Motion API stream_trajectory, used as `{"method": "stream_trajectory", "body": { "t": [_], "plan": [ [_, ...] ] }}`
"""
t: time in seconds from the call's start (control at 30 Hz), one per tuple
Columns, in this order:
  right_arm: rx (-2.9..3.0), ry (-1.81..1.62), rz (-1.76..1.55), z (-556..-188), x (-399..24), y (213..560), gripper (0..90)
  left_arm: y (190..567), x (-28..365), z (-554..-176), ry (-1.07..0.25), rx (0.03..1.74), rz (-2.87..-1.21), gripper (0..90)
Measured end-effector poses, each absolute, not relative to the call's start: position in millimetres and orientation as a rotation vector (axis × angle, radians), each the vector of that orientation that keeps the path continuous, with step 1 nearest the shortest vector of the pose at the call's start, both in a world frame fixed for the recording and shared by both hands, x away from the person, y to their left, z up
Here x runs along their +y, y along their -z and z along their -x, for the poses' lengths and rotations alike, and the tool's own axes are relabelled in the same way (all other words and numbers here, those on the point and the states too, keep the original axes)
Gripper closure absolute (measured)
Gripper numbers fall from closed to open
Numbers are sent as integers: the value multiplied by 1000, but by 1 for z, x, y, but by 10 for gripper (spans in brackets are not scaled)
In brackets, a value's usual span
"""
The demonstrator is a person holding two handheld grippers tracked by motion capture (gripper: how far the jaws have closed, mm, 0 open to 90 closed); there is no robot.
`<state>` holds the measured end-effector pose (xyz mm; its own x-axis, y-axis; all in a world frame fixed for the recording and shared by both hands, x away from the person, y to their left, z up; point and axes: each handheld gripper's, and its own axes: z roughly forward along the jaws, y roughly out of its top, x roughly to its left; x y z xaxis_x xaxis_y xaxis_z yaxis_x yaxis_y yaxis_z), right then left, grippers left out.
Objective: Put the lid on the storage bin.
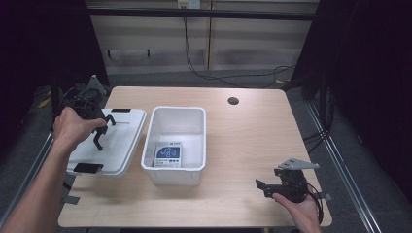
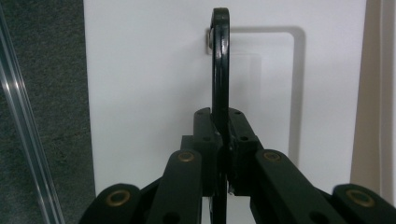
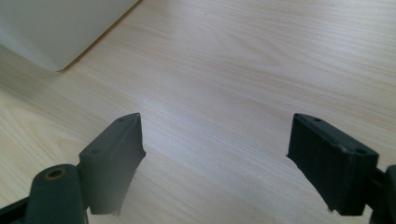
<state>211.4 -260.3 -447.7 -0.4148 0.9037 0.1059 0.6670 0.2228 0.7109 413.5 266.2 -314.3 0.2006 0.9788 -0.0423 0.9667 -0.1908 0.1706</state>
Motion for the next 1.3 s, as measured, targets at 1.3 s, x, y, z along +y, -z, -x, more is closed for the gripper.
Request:
{"method": "stream_trajectory", "body": {
  "t": [1.3],
  "plan": [
    [2176,-1003,-1471,-212,-260,448,175,262,219,-411,-104,1732,-2345,847]
  ]
}}
